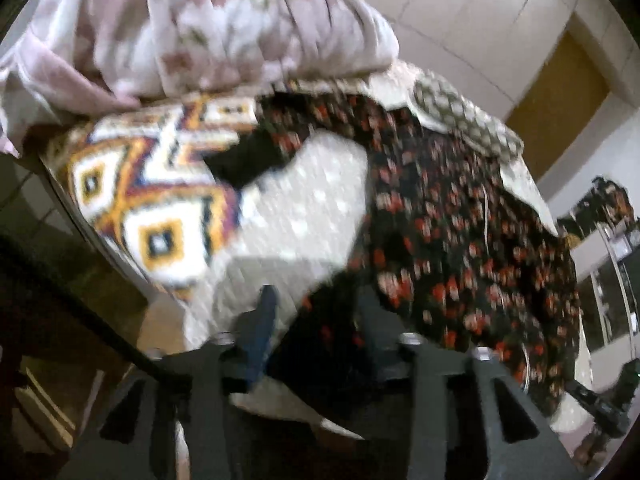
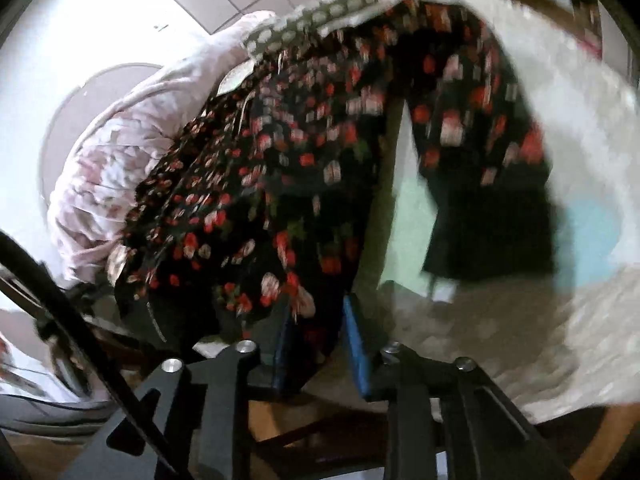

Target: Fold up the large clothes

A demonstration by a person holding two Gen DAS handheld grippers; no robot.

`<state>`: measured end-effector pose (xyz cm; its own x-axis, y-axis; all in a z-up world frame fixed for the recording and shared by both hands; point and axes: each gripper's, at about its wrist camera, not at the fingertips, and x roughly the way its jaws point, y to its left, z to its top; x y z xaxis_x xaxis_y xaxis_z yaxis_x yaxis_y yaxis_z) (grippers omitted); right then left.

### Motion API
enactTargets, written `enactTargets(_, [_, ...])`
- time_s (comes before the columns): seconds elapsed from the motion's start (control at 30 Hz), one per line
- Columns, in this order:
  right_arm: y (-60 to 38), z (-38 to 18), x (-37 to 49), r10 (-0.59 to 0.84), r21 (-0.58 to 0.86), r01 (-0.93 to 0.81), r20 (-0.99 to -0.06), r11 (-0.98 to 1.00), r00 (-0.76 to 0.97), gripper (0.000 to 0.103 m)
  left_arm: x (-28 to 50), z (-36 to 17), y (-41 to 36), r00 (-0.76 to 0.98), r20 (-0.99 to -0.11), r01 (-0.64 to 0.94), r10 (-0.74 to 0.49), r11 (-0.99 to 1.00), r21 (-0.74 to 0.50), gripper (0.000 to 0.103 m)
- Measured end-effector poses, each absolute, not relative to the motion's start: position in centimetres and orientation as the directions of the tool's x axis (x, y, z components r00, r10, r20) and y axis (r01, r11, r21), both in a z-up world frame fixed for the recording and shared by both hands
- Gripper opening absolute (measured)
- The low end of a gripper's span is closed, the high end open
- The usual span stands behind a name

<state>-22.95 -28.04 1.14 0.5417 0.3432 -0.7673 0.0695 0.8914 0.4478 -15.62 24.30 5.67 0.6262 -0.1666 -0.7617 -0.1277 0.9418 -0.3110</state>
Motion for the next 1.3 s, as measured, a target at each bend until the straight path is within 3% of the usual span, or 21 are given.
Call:
enactTargets(0.03, [-28.0, 1.8, -22.7, 0.324, 0.431, 0.069, -0.765, 0.9, 0.556, 0.045, -15.4, 6.1, 24.6, 0.64, -0.754, -0.139, -0.148, 0.943, -0.302, 0.053])
enactTargets(0.17, [-27.7, 5.2, -21.1, 0.224, 0.332, 0.06, -0.747, 0.941, 0.626, 0.052, -13.9, 7.0, 25.1, 0.666, -0.742, -0.187, -0.074, 0.947, -0.262, 0.058])
enactTargets(0.23, [-26.7, 6.7, -19.4, 0.192, 0.288, 0.041, -0.733, 0.957, 0.653, 0.065, -13.2, 7.1, 24.8, 0.667, -0.743, -0.194, -0.055, 0.95, -0.245, 0.058])
enactTargets(0.27, [-26.2, 7.1, -18.6, 0.187, 0.271, 0.028, -0.729, 0.962, 0.659, 0.066, -12.7, 7.1, 24.2, 0.668, -0.743, -0.186, -0.053, 0.954, -0.235, 0.058])
enactTargets(0.5, [-20.7, 7.8, -10.8, 0.187, 0.214, -0.038, -0.739, 0.976, 0.648, 0.066, -9.6, 7.7, 19.1, 0.683, -0.73, -0.096, -0.014, 0.989, -0.108, 0.069])
enactTargets(0.67, [-16.5, 6.8, -4.4, 0.264, 0.264, -0.097, -0.727, 0.96, 0.634, 0.066, -5.9, 7.0, 19.9, 0.67, -0.742, -0.123, -0.024, 0.982, -0.143, 0.078])
enactTargets(0.77, [-14.5, 4.7, -1.6, 0.256, 0.244, -0.11, -0.726, 0.964, 0.638, 0.066, -3.3, 5.9, 23.8, 0.642, -0.767, -0.21, -0.017, 0.957, -0.198, 0.079])
enactTargets(0.9, [-13.0, 0.8, 0.3, 0.208, 0.2, -0.084, -0.754, 0.976, 0.623, 0.066, -1.7, 4.6, 26.6, 0.616, -0.785, -0.285, 0.067, 0.948, -0.143, 0.079])
enactTargets(1.07, [-12.7, -2.6, 0.9, 0.165, 0.162, -0.06, -0.786, 0.985, 0.596, 0.066, -1.2, 2.9, 27.9, 0.586, -0.806, -0.32, 0.081, 0.937, -0.139, 0.079])
enactTargets(1.3, [-11.9, -3.4, 0.6, 0.151, 0.119, -0.094, -0.774, 0.988, 0.615, 0.078, -0.2, 0.6, 26.7, 0.542, -0.832, -0.331, 0.122, 0.94, -0.077, 0.079])
